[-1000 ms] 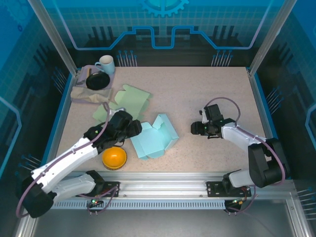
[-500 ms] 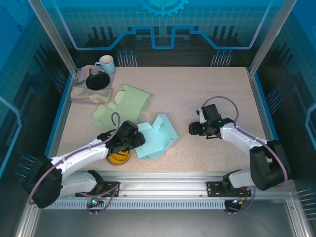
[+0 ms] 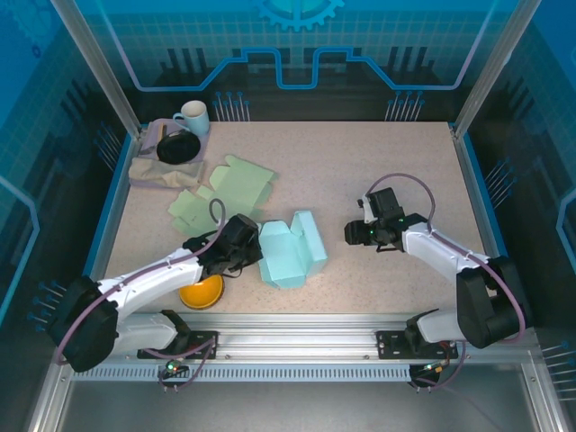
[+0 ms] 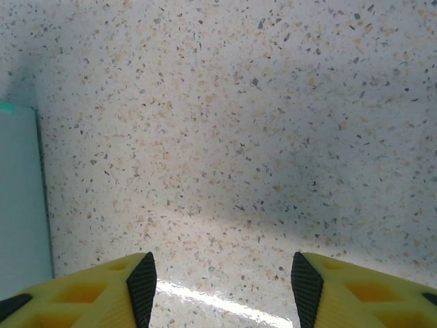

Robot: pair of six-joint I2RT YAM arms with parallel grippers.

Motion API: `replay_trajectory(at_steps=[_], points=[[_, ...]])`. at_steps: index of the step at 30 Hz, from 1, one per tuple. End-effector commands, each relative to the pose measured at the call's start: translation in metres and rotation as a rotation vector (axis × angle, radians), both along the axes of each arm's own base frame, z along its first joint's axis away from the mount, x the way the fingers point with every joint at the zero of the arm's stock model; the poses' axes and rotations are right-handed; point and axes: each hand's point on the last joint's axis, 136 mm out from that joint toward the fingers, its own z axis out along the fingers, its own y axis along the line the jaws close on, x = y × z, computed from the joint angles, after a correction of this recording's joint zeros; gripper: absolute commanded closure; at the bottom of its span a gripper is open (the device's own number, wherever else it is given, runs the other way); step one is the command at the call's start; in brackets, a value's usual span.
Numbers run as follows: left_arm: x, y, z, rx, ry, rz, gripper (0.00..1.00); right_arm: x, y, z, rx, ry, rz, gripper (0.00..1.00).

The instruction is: Fold the paper box

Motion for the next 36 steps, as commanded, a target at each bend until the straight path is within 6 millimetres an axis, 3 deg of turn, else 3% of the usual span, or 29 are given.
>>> replay_trajectory(at_steps=[1,7,10,14,20,26,29,30,33,36], points=[[0.021,-0.007,0.045,0.065,-0.127,-0.092,1.0,0.006,0.01,0.019,0.002,-0.047,0.068,0.42],[0.034,-0.015,0.102,0.28,-0.201,-0.382,1.0,0.029,0.012,0.066,-0.06,-0.169,0.15,0.42],[0.037,-0.021,0.117,0.405,-0.172,-0.563,1.0,0.042,0.014,0.089,-0.104,-0.226,0.221,0.41],[0.045,-0.033,0.13,0.56,-0.174,-0.773,1.0,0.051,0.03,0.101,-0.107,-0.241,0.365,0.41],[0.051,-0.059,0.128,0.548,-0.204,-0.957,1.0,0.054,0.079,0.093,0.062,-0.283,0.495,0.41],[0.063,-0.079,0.107,0.517,-0.2,-0.997,1.0,0.037,0.1,0.046,0.132,-0.141,0.467,0.43],[0.071,-0.079,0.096,0.537,-0.184,-0.984,0.9,0.024,0.104,0.026,0.116,-0.108,0.465,0.43],[0.074,-0.076,0.094,0.538,-0.175,-0.968,0.84,0.02,0.103,0.02,0.111,-0.11,0.458,0.43],[0.078,-0.063,0.092,0.554,-0.155,-0.894,0.52,0.019,0.099,0.022,0.115,-0.131,0.416,0.44],[0.069,-0.055,0.095,0.518,-0.181,-0.852,0.4,0.01,0.093,0.018,0.098,-0.122,0.414,0.44]])
